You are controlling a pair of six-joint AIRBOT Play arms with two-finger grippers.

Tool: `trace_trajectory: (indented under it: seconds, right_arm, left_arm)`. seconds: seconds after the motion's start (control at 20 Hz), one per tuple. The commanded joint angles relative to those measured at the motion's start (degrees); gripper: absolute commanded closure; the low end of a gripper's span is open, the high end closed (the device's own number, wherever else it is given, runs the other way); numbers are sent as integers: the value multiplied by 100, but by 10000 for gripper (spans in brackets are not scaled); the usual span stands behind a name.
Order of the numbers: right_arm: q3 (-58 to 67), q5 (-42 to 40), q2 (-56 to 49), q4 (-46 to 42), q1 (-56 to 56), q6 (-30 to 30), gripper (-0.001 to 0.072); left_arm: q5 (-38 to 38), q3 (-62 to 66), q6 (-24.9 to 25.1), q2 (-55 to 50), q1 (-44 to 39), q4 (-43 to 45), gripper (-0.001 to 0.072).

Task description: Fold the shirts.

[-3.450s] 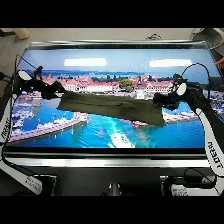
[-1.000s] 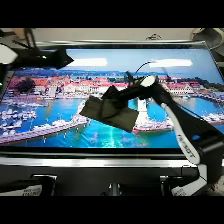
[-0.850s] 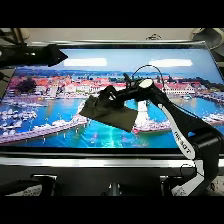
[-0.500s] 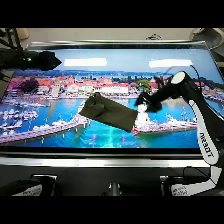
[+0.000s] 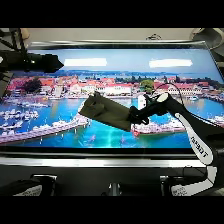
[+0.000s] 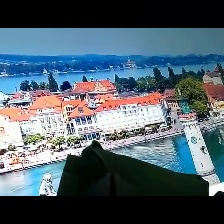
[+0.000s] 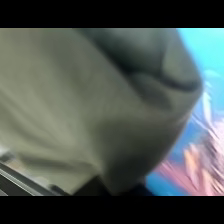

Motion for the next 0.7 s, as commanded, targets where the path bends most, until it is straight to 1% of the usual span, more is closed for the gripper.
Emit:
trace_trajectory:
  seconds: [0.0, 0.05, 0.2, 0.35, 0.5, 0.6, 0.65]
  right_arm:
    - [155, -461, -85, 546, -127, -627, 686]
    - [439, -317, -79, 546, -407, -796, 686]
    - [1565, 168, -72, 540, -1547, -800, 687]
    - [2396, 511, 70, 166, -2859, -398, 688]
    - [2457, 940, 293, -162, -4100, -308, 688]
    - [2457, 1558, 328, -638, -4817, -149, 688]
    - [2457, 1851, 326, -1040, -5136, -37, 688]
  left_arm:
    - [-4, -2, -72, 4, -33, 4, 681]
    - [-2, -2, -72, 2, -33, 4, 681]
    - [-2, -2, -116, 2, -33, 4, 681]
    - [-2, -2, -125, 0, -33, 7, 681]
    - [-2, -2, -125, -7, -31, 7, 681]
    - [-2, -2, -125, -7, -31, 4, 681]
    - [-2, -2, -125, -7, -33, 7, 681]
